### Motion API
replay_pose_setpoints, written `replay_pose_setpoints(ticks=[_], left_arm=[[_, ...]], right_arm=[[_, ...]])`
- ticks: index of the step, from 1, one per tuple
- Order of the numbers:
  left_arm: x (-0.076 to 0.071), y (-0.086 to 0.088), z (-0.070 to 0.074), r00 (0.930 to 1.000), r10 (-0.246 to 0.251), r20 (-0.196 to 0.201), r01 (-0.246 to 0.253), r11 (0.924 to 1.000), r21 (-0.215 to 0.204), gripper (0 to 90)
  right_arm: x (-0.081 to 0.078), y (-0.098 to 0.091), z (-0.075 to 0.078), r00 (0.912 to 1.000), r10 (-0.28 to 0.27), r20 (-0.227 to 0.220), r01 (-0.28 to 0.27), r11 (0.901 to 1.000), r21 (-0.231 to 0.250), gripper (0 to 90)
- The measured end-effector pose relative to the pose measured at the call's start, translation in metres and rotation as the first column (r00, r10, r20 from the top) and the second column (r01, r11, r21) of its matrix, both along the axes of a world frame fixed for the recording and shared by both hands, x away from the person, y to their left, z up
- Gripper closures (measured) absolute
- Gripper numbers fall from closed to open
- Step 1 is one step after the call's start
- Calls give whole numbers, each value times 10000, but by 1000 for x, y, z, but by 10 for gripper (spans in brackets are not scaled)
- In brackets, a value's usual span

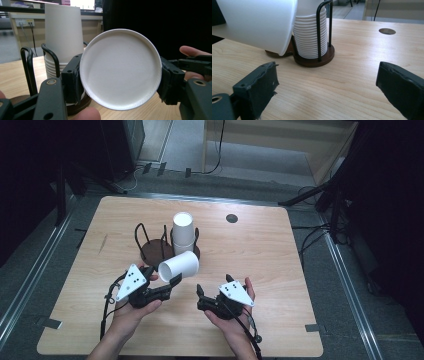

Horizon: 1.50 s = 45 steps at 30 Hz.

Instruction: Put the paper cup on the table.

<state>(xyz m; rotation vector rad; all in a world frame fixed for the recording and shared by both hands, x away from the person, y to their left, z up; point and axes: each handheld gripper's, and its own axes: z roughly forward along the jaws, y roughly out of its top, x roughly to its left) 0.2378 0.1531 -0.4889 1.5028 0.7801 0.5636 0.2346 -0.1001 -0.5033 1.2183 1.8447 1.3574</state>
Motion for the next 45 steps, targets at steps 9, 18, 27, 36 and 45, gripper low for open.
replay_pose_setpoints(ticks=[9, 18, 27, 36, 45], left_arm=[[2, -1, -4, 9999, 41, 159, -36, 9995, -306, 341], [1, -6, -7, 9994, -65, 344, 79, 9991, -407, 341], [0, -15, -10, 9985, -214, 499, 233, 9990, -375, 341], [-1, -19, -12, 9985, -209, 505, 233, 9986, -471, 341], [-1, -21, -12, 9981, -194, 593, 222, 9986, -472, 341]], right_arm=[[-1, -4, 12, 9967, -588, -566, 651, 9909, 1176, 3], [-8, 5, 30, 9937, -872, -705, 1013, 9673, 2324, 0], [-11, 13, 31, 9843, -966, -1475, 1456, 9171, 3711, 0], [-13, 14, 36, 9618, -1062, -2522, 2283, 8196, 5256, 0], [-9, 16, 36, 9315, -502, -3604, 2870, 7100, 6431, 0]])
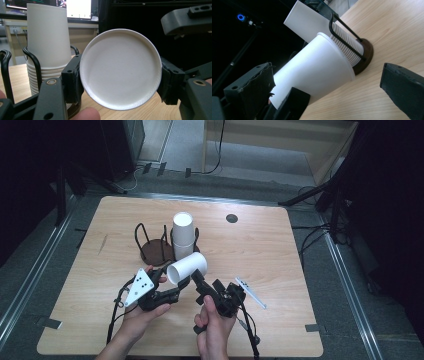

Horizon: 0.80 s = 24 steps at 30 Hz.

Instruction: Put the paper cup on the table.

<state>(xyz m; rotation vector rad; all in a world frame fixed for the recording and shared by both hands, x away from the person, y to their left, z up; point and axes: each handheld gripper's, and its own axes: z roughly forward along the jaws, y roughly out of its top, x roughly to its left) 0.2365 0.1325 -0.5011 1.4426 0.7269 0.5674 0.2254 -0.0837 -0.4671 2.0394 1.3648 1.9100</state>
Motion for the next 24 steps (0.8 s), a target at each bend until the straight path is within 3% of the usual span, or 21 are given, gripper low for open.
replay_pose_setpoints(ticks=[1, 4, 5, 6, 7, 8, 10, 11, 12, 15, 16, 18, 22, 24], left_arm=[[0, 0, 0, 10000, 0, 0, 0, 10000, 0, 341], [0, -1, 0, 10000, -4, 17, 4, 10000, -11, 341], [0, -1, 0, 10000, -2, 23, 2, 10000, -19, 341], [0, -1, 0, 10000, 0, 36, 0, 10000, -7, 341], [-1, -1, -1, 10000, 7, 39, -7, 10000, 32, 341], [-1, -1, -1, 10000, 7, 39, -7, 10000, 32, 341], [-1, -2, -1, 10000, 2, 46, -2, 10000, 15, 341], [-1, -2, -1, 10000, -7, 61, 7, 10000, 28, 341], [-1, -3, -1, 10000, -40, 74, 40, 10000, 16, 341], [-2, -3, -1, 9999, -32, 97, 32, 10000, 13, 341], [-2, -3, -1, 9999, -39, 106, 39, 10000, 3, 341], [-2, -4, -1, 9999, -67, 129, 67, 10000, 27, 342], [-3, -6, -1, 9998, -130, 147, 129, 9999, 99, 341], [-3, -7, -1, 9998, -142, 169, 139, 9998, 153, 341]], right_arm=[[0, 0, 0, 10000, 0, 0, 0, 10000, 0, 0], [3, 1, -1, 9995, 25, -326, -2, 9976, 696, 0], [4, 2, -1, 9986, 20, -521, 42, 9931, 1173, 0], [4, 2, -1, 9986, 20, -521, 42, 9931, 1173, 0], [5, 3, -1, 9978, -25, -667, 130, 9877, 1560, 0], [5, 3, -1, 9978, -25, -667, 130, 9877, 1560, 0], [7, 3, -2, 9955, -22, -951, 213, 9794, 2006, 0], [8, 3, -2, 9941, 35, -1084, 216, 9732, 2292, 0], [10, 3, -4, 9899, 146, -1407, 252, 9605, 2770, 0], [12, 3, -8, 9826, 186, -1846, 430, 9449, 3245, 0], [12, 3, -8, 9826, 186, -1846, 430, 9449, 3245, 0], [15, 3, -12, 9737, 307, -2258, 595, 9222, 3821, 0], [22, 5, -18, 9644, 522, -2591, 707, 8935, 4435, 0], [25, 5, -19, 9651, 576, -2555, 711, 8813, 4672, 0]])
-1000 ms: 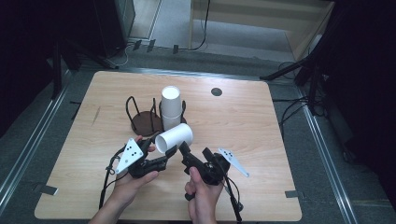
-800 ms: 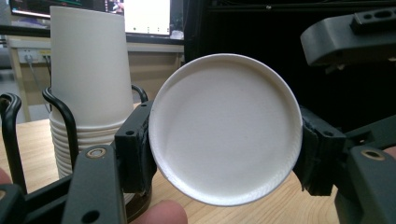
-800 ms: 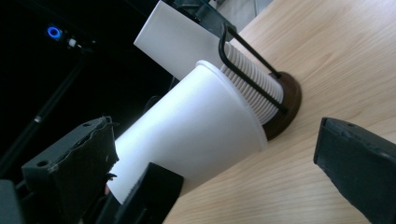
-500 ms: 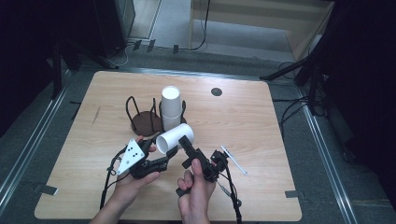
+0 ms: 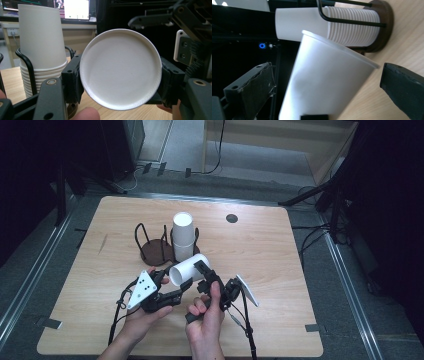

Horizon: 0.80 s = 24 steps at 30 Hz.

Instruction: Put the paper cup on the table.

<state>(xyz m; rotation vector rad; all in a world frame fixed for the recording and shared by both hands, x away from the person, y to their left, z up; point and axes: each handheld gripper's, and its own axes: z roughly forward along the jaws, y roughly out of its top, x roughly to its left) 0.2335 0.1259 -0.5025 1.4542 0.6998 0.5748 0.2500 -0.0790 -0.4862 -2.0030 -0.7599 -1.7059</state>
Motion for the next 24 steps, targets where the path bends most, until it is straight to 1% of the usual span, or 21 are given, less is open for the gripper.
replay_pose_setpoints(ticks=[2, 3, 5, 6, 9, 10, 12, 14, 19, 24], left_arm=[[0, 0, 0, 10000, -4, 10, 4, 10000, 8, 342], [0, 0, 0, 10000, -6, 1, 6, 10000, -27, 342], [0, -1, 0, 10000, -6, 4, 6, 10000, -64, 341], [-1, -1, 0, 10000, -26, 14, 27, 10000, -60, 341], [-1, -1, 0, 10000, -43, 27, 43, 10000, -43, 342], [-1, -2, 0, 10000, -44, 28, 44, 10000, -25, 341], [-1, -2, 0, 10000, -62, 26, 62, 10000, 19, 341], [-1, -2, 0, 10000, -75, 30, 75, 10000, 4, 341], [-1, -2, 0, 9999, -106, 8, 106, 9999, 54, 342], [-2, -3, 0, 9999, -156, 22, 156, 9998, 102, 342]], right_arm=[[1, 0, 0, 10000, -21, 25, 21, 10000, 81, 0], [3, 0, -1, 9998, 49, -176, -45, 9998, 201, 0], [5, 0, -3, 9991, 89, -413, -74, 9993, 356, 0], [6, 1, -4, 9989, 87, -458, -69, 9991, 407, 0], [7, 1, -5, 9987, 86, -503, -65, 9990, 434, 0], [8, 2, -6, 9983, 89, -568, -57, 9984, 560, 0], [10, 2, -7, 9977, 121, -663, -80, 9981, 610, 0], [11, 2, -8, 9980, 85, -630, -46, 9981, 615, 0], [15, 2, -11, 9962, 190, -855, -122, 9968, 789, 2], [19, 3, -14, 9952, 288, -935, -185, 9938, 1094, 46]])
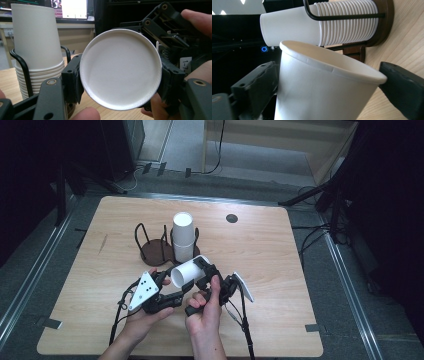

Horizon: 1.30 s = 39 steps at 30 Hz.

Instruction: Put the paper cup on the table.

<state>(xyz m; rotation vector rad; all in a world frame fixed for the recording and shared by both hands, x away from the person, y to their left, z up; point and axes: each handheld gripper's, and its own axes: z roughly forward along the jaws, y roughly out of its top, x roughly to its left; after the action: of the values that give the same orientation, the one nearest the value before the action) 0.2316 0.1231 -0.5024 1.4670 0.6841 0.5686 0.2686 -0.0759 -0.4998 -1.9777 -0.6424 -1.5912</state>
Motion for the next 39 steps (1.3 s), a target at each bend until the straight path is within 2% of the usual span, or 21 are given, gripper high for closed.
replay_pose_setpoints(ticks=[11, 16, 18, 21, 24, 31, 36, 39], left_arm=[[0, 1, 1, 10000, 90, -29, -89, 9998, 175, 337], [0, 2, 1, 9999, 130, -38, -129, 9994, 331, 320], [-1, 3, 3, 9998, 90, -180, -82, 9990, 431, 309], [0, 7, 6, 9988, -85, -487, 112, 9984, 560, 300], [0, 9, 8, 9985, -116, -538, 154, 9975, 690, 296], [1, 11, 14, 9930, -210, -1164, 316, 9955, 892, 159], [2, 16, 18, 9897, -232, -1412, 352, 9959, 835, 121], [1, 17, 20, 9904, -294, -1351, 413, 9954, 862, 119]], right_arm=[[2, 0, -5, 9999, 126, -24, -125, 9989, 452, 137], [3, 0, -8, 9998, 184, 100, -188, 9987, 465, 167], [2, 0, -6, 9998, 166, 125, -171, 9988, 451, 183], [1, 0, -5, 9997, 76, 252, -79, 9999, 120, 206], [0, 0, -2, 9991, -27, 424, 29, 10000, -53, 218], [-5, -1, 13, 9938, -349, 1055, 425, 9966, -712, 233], [-7, -4, 24, 9801, -686, 1862, 942, 9867, -1326, 237], [-7, -5, 28, 9726, -785, 2188, 1192, 9766, -1792, 240]])
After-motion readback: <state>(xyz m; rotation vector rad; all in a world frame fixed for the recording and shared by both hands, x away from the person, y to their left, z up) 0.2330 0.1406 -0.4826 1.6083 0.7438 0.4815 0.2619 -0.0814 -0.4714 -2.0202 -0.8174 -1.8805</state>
